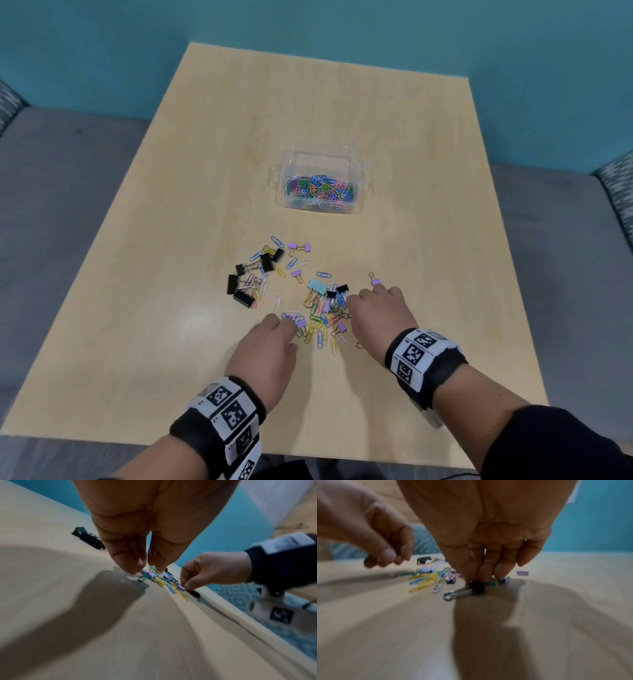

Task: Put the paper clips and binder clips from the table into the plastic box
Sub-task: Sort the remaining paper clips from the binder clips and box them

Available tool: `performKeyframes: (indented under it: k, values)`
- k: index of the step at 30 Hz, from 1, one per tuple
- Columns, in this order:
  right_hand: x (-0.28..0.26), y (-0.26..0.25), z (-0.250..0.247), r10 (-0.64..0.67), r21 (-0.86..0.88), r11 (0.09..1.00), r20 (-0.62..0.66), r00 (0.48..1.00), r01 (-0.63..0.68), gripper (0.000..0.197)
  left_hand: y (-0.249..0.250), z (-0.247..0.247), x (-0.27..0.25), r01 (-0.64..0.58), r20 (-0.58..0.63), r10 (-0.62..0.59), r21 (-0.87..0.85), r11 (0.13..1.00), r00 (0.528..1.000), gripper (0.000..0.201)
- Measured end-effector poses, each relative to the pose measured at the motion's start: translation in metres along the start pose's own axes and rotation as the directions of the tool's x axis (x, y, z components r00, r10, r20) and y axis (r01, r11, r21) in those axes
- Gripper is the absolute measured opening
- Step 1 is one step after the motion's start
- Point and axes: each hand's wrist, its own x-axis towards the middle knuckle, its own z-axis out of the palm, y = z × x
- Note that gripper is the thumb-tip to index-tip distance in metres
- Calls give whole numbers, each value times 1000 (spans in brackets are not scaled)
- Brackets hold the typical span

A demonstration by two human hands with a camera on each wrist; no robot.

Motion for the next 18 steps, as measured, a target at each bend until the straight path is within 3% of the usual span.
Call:
performKeyframes:
  k: [4, 7, 10, 18]
  values:
    - [0, 7, 1, 25, 143, 989, -8, 1000, -23, 9, 13, 7, 6, -161, 86, 152, 114, 980, 985, 22]
    - [-2, 12, 0, 53, 242, 969, -22, 998, -46, 4, 24, 9, 17, -93, 68, 84, 147, 985, 994, 31]
    - [-2, 15, -1, 58, 235, 970, -8, 998, -55, 13, 30, 13, 27, -38, 87, 23, 178, 983, 996, 37]
    - [2, 8, 2, 58, 150, 987, -26, 998, -54, 5, 31, 17, 37, -29, 64, 17, 187, 982, 998, 23]
